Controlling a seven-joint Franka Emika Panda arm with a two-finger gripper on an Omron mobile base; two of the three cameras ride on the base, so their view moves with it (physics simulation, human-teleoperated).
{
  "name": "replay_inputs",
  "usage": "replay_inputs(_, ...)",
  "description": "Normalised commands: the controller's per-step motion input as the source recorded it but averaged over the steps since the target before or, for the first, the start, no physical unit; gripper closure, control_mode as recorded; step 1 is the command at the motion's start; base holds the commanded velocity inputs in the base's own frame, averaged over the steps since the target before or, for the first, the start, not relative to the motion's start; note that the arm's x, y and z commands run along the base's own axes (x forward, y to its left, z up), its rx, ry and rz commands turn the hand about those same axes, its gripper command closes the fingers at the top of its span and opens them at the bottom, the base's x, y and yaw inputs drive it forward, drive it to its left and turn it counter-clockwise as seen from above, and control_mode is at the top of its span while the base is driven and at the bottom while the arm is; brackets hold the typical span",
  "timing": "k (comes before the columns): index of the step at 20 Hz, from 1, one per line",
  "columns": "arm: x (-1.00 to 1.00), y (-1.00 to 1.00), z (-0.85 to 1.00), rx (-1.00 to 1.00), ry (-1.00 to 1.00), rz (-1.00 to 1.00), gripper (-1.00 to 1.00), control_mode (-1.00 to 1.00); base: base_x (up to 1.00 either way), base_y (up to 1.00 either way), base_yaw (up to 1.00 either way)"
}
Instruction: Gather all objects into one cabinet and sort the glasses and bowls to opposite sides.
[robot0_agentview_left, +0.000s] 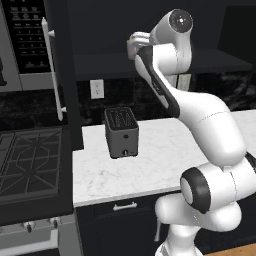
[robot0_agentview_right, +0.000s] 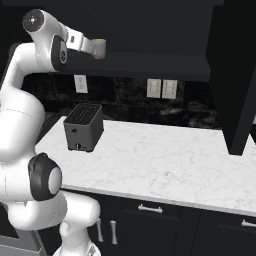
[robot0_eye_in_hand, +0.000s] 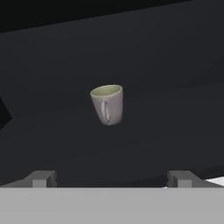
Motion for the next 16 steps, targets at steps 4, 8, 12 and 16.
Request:
replay_inputs(4,0.41,0.0,-0.09,-0.02,0.0,0.0,-1.0,-1.0,0.0,0.0,0.0)
replay_inputs(8,0.39,0.0,0.0,0.0,0.0,0.0,-1.0,-1.0,0.0,0.0,0.0)
replay_inputs(12,0.33,0.0,0.0,0.0,0.0,0.0,-1.0,-1.0,0.0,0.0,0.0)
replay_inputs(16,0.25,0.0,0.0,0.0,0.0,0.0,-1.0,-1.0,0.0,0.0,0.0)
